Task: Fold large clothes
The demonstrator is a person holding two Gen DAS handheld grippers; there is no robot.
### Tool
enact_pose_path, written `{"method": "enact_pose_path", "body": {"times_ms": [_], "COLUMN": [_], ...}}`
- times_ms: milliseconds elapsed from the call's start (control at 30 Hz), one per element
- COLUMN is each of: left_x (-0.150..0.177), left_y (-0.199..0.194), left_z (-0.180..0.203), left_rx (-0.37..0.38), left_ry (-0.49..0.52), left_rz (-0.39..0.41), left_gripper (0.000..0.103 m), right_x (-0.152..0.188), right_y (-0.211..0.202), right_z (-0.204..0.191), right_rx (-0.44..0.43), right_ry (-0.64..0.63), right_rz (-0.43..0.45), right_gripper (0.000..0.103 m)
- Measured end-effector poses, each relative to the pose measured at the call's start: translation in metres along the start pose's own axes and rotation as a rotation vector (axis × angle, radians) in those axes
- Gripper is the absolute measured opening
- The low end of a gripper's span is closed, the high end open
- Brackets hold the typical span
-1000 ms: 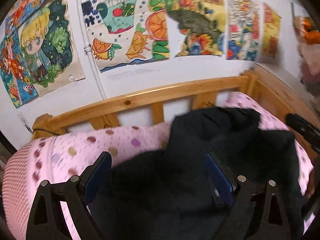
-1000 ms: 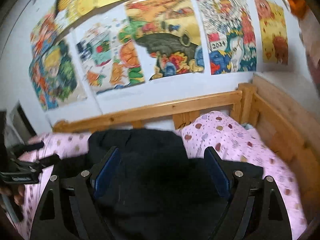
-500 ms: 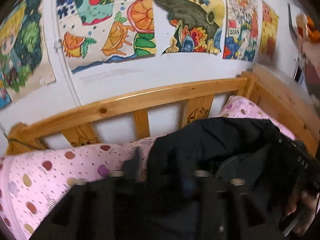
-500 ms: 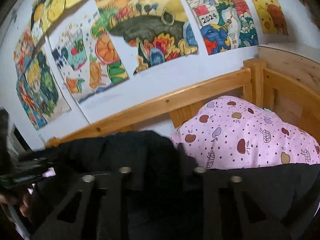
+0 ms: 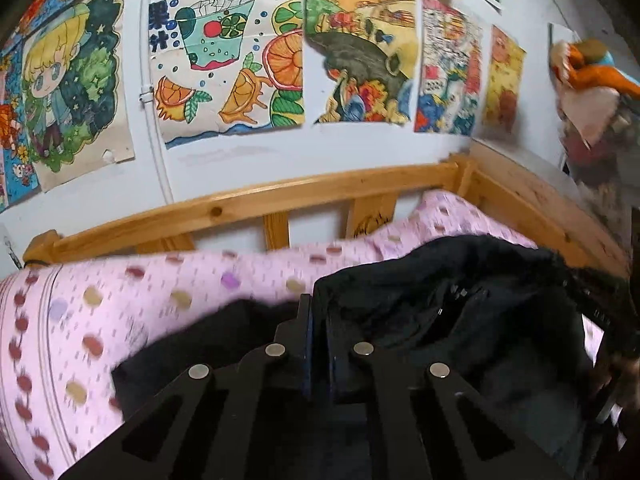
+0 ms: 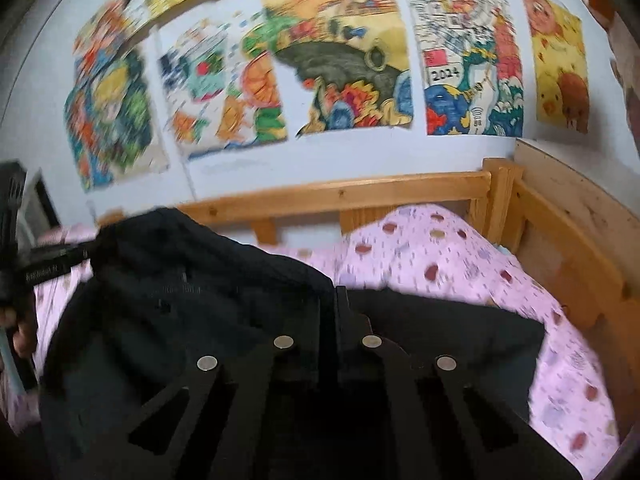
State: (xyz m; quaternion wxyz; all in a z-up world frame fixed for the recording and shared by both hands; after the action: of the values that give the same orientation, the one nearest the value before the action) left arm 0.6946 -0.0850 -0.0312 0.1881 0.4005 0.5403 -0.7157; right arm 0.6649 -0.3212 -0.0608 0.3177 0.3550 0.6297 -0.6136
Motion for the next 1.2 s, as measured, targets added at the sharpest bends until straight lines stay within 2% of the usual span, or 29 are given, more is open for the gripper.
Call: {"method": "enact_pose_path", "body": {"times_ms": [67,167,333,467,533,600,700,800,900,933,1033,1100,1200], "left_x": [0.016,0.044,0.084,0.097,0.096,0.092,0.084,0.075,0.059,0.05,0.021,0.001,-0.019], "left_y": [-0.006,-0.003,0.027,0.047,0.048,0.04,0.024,0.012,-0.012,-0.023,-0.042,-0.038,-0.013], "left_z": [0.002,0.006,0.007,0.011,0.012,0.013,0.012,0.01,0.01,0.011,0.015,0.017,0.021], "left_rx": [0.017,-0.004,-0.076,-0.124,-0.126,-0.084,-0.003,0.043,0.083,0.099,0.107,0.108,0.112], "left_ry": [0.016,0.082,0.098,0.134,0.149,0.142,0.11,0.093,0.071,0.06,0.048,0.034,-0.015], "left_rz": [-0.012,-0.056,-0.159,-0.183,-0.171,-0.135,-0.09,-0.057,0.031,0.077,0.188,0.203,0.162], "left_gripper": [0.005,0.005,0.005,0.005,0.005,0.006,0.008,0.012,0.015,0.02,0.048,0.051,0.051], "right_x": [0.015,0.038,0.074,0.084,0.087,0.086,0.075,0.061,0.043,0.036,0.023,0.009,-0.013], "right_y": [-0.011,-0.017,0.0,0.013,0.019,0.019,0.005,-0.011,-0.027,-0.034,-0.04,-0.036,-0.019], "right_z": [-0.002,-0.004,-0.002,-0.001,-0.001,-0.003,-0.003,-0.003,-0.002,-0.003,-0.011,-0.019,-0.032], "right_rx": [0.003,0.02,0.06,0.081,0.091,0.095,0.061,0.01,-0.043,-0.062,-0.073,-0.085,-0.133], "right_ry": [-0.048,-0.107,-0.125,-0.136,-0.142,-0.146,-0.116,-0.086,-0.037,-0.017,-0.03,-0.018,0.036], "right_rz": [-0.029,-0.085,-0.194,-0.231,-0.25,-0.246,-0.198,-0.152,-0.084,-0.048,0.018,0.036,0.028], "right_gripper": [0.005,0.004,0.004,0.004,0.004,0.004,0.005,0.009,0.014,0.016,0.023,0.028,0.028]}}
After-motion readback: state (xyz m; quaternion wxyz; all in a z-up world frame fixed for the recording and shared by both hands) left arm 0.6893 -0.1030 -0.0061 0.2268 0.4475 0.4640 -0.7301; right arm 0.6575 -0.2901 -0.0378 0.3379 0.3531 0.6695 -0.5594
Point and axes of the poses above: each gripper's, at about its wrist camera, not at the fingertips, and y roughly the way its jaws point, z to its right, x to its underside, the point moved 9 cm from there along y, roughly the way its jaws point, and after that the axes turned 5 degrees about x, right-handed, at the moved point
